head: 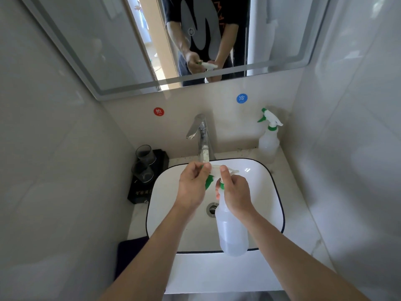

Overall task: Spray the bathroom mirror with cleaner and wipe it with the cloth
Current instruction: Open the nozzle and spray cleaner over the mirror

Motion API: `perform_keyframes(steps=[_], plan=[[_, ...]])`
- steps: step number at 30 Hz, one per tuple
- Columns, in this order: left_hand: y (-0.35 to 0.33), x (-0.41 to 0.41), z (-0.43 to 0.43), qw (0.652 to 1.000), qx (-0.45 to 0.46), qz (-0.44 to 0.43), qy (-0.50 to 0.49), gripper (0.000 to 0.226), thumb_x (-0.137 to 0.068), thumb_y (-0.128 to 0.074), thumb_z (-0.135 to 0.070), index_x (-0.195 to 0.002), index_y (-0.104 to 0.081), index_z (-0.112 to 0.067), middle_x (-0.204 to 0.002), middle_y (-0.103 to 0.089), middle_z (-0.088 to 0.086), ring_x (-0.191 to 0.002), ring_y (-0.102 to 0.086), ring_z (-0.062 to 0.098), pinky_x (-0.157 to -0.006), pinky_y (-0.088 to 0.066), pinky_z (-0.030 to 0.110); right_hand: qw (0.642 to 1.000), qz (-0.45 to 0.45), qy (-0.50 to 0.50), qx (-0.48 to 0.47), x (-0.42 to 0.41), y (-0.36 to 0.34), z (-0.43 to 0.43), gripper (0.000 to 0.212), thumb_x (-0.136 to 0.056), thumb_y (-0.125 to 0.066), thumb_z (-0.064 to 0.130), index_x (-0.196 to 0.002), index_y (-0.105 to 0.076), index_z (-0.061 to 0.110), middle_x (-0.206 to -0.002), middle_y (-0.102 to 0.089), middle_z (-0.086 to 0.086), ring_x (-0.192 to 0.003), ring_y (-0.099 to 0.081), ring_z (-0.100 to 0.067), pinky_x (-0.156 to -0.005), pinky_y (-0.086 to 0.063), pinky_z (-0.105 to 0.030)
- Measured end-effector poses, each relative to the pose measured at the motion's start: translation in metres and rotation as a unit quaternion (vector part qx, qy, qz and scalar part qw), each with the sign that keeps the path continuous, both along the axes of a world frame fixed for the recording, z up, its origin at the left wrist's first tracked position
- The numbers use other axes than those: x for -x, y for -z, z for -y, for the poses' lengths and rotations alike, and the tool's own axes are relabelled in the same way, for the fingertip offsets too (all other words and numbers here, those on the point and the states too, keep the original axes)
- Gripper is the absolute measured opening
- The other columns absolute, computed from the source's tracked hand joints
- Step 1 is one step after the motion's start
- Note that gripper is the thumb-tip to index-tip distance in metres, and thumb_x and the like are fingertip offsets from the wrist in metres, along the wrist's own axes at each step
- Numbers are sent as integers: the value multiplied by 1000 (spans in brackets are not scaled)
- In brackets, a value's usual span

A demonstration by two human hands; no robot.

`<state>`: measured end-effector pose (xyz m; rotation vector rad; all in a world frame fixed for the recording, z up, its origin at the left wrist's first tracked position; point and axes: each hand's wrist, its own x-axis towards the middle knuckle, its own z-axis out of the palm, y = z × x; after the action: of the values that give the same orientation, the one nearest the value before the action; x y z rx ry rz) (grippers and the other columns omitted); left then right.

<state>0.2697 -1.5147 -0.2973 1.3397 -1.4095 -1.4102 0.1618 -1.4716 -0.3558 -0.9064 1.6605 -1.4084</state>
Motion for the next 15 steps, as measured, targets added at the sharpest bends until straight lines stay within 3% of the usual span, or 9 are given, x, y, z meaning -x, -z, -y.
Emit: perform_keyframes(steps=[6,12,15], plan=[[-6,2,-1,1000,-2,-14,5,28,-104,-57,-25,-98,-62,2,-71,-55,1,-54,-49,2,-52,-41,11,1000,-7,11,-8,-3,-4,-3,80,-91,-33,67,-58,-59,-1,-49,-59,-11,-44,-51,-7,-50,-38,-13],[-8,-2,0,999,-9,-23,28,37,-104,-57,-28,-93,-57,7,-76,-49,9,-66,-45,14,-50,-39,13,999,1,39,-9,-8,-7,-8,76,-92,-38,65,-58,-58,1,-51,-60,-10,-41,-51,-7,-48,-38,-11],[-10,-3,1,999,-14,-31,42,37,-104,-57,-30,-82,-52,0,-71,-45,9,-59,-41,15,-47,-36,14,999,-8,52,-5,-10,-6,-10,72,-99,-40,58,-58,-58,1,-52,-60,-10,-42,-51,-7,-48,-39,-11]])
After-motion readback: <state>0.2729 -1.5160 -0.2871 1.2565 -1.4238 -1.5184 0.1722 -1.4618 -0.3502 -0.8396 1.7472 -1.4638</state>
